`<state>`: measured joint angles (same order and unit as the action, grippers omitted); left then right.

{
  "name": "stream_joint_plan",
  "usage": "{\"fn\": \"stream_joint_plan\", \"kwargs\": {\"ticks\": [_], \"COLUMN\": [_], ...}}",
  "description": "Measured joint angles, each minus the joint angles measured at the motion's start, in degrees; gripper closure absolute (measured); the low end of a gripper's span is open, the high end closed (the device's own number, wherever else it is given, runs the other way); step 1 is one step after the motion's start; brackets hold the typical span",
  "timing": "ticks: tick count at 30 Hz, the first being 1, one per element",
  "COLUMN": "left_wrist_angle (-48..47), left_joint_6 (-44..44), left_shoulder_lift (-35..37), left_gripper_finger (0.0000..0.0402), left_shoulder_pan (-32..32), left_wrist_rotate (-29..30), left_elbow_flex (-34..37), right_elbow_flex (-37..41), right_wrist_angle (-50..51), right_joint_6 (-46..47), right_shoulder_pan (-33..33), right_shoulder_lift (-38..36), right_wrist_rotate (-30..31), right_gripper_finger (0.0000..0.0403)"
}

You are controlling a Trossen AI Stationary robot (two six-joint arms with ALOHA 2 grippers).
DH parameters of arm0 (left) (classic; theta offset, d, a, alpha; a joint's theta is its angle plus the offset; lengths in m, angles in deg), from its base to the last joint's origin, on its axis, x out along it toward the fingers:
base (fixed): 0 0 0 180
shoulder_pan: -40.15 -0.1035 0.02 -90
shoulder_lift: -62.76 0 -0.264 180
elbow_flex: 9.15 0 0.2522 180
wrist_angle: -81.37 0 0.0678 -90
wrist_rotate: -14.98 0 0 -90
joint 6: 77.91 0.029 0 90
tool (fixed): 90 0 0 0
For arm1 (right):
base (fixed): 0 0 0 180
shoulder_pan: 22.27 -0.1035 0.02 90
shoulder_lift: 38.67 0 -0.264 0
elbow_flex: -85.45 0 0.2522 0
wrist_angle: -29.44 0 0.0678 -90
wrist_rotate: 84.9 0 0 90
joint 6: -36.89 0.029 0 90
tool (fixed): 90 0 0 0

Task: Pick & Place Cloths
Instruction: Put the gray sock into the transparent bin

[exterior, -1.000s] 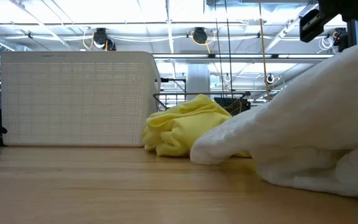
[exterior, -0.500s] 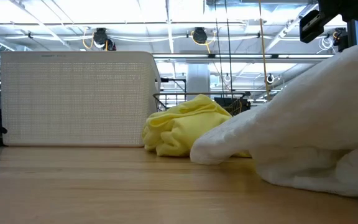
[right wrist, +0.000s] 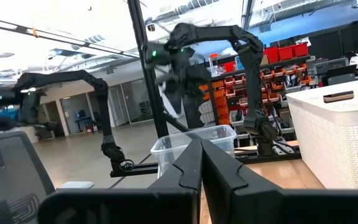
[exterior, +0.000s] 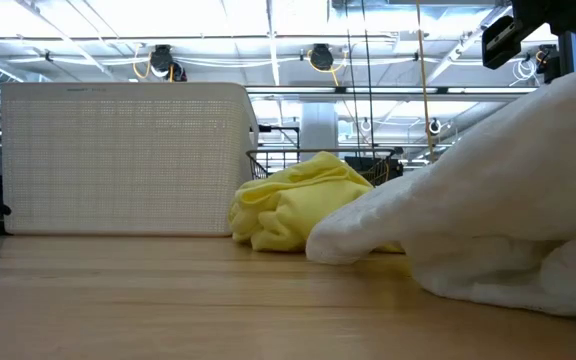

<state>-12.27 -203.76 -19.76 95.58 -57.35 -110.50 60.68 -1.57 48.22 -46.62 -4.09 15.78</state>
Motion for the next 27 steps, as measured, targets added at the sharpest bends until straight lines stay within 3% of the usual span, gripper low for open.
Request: {"fn": "stream_joint_plan", "kwargs": {"ticks": [4, 8, 17, 27], "left_wrist_angle": [8.71, 19.43, 41.89, 47.03], "left_joint_6": [8.74, 21.77, 60.94, 86.43], "left_shoulder_lift": [3.33, 3.80, 1.28, -4.58], "left_gripper_finger": [0.0106, 0.0105, 0.0105, 0.0105], "left_shoulder_pan": [-2.42, -6.79, -17.31, -25.95], "left_wrist_rotate": [9.35, 13.58, 13.31, 10.63], "left_elbow_flex": [0.00, -0.02, -0.02, -0.02], "right_elbow_flex": [0.00, 0.00, 0.00, 0.00], "right_wrist_angle": [0.02, 0.11, 0.44, 0.44], "right_joint_6": [-0.02, -0.20, -1.94, -1.94], "right_shoulder_pan": [0.00, 0.01, 0.01, 0.02], "right_shoulder_lift": [-0.01, -0.01, -0.01, -0.01], "right_wrist_rotate": [0.00, 0.00, -0.15, -0.20], "right_gripper_finger": [0.0403, 0.0403, 0.0403, 0.0403]}}
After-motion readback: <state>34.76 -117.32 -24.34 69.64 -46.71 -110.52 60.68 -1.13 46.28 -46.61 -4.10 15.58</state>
